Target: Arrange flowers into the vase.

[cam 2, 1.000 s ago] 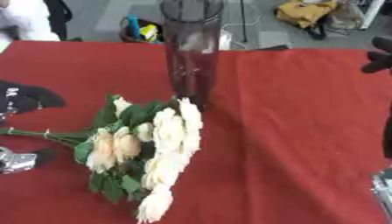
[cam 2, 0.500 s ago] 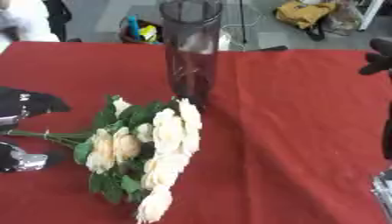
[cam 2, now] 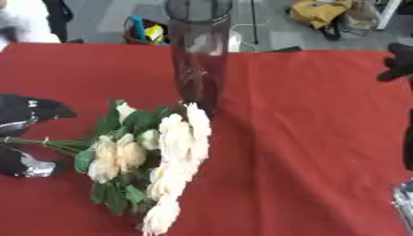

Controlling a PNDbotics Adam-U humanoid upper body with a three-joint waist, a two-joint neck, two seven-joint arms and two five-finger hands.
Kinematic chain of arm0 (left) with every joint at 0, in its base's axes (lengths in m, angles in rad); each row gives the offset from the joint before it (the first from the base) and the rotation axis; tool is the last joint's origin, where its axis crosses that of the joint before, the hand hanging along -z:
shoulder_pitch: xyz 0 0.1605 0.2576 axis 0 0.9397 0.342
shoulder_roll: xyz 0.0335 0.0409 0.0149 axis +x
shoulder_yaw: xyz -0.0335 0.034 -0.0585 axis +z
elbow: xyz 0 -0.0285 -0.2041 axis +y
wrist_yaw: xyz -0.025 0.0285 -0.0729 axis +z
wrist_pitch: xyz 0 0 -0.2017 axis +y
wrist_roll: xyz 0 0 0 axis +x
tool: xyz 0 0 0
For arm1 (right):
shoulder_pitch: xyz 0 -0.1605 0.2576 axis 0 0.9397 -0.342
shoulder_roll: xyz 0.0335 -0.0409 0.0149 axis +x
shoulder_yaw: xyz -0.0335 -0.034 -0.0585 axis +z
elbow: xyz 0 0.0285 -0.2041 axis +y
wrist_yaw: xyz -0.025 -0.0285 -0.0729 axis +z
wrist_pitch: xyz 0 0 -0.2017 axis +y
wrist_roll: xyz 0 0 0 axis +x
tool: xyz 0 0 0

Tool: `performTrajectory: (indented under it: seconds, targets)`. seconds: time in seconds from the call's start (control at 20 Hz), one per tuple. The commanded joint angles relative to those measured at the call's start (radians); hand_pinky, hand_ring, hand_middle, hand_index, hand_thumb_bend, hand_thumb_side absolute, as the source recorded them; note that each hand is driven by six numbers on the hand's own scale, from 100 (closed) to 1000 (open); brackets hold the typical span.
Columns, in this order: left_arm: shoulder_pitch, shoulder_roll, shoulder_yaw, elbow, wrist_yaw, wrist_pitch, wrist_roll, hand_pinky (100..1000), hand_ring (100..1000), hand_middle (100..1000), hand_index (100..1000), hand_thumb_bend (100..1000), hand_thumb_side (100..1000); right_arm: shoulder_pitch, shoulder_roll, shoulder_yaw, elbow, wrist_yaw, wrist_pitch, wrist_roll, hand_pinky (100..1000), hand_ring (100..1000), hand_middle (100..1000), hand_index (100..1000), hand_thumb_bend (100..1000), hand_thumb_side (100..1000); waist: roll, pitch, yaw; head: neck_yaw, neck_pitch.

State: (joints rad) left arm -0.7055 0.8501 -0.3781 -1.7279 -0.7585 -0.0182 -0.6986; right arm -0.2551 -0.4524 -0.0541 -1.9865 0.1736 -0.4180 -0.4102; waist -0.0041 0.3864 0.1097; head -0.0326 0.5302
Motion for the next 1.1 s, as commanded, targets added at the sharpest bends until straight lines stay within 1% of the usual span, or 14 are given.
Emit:
performTrajectory:
  seconds: [0.05,0.15,0.2,0.35,0.6,1.1]
  targets:
    - [-0.019,0.011,0.004,0.024,-0.003,-0.017,0.002,787,885,934,1000,549,898,-0.006,-0.007,0.000,-0.013,0.010,0.001,0.002,766,803,471,741,100,1000,0.003,-0.015,-0.002,0.005,-0.013]
    - [-0.021,0.006,0.003,0.042,-0.003,-0.024,0.004,782,881,930,998,554,884,-0.007,-0.005,0.001,-0.013,0.012,0.002,0.003,766,803,470,740,100,1000,0.003,-0.013,-0.004,0.005,-0.015]
    - [-0.022,0.003,0.003,0.053,-0.002,-0.028,0.007,766,871,919,990,572,848,-0.008,-0.004,0.002,-0.013,0.013,0.003,0.003,767,804,470,739,100,1000,0.003,-0.012,-0.005,0.005,-0.017]
    - [-0.024,-0.007,0.003,0.088,0.008,-0.036,0.033,740,864,912,983,564,816,-0.008,0.001,0.002,-0.013,0.017,0.008,0.006,769,804,468,736,100,1000,0.004,-0.008,-0.010,0.005,-0.022]
    - [-0.025,-0.015,0.001,0.115,0.026,-0.048,0.074,704,845,894,965,545,820,-0.008,0.010,0.004,-0.013,0.026,0.018,0.008,773,807,464,735,100,1000,0.005,-0.001,-0.013,0.005,-0.022]
    - [-0.039,-0.041,0.001,0.179,0.044,-0.064,0.092,664,799,872,940,493,806,-0.010,0.021,0.009,-0.013,0.034,0.027,0.013,777,810,462,733,100,1000,0.005,0.007,-0.020,0.016,-0.026]
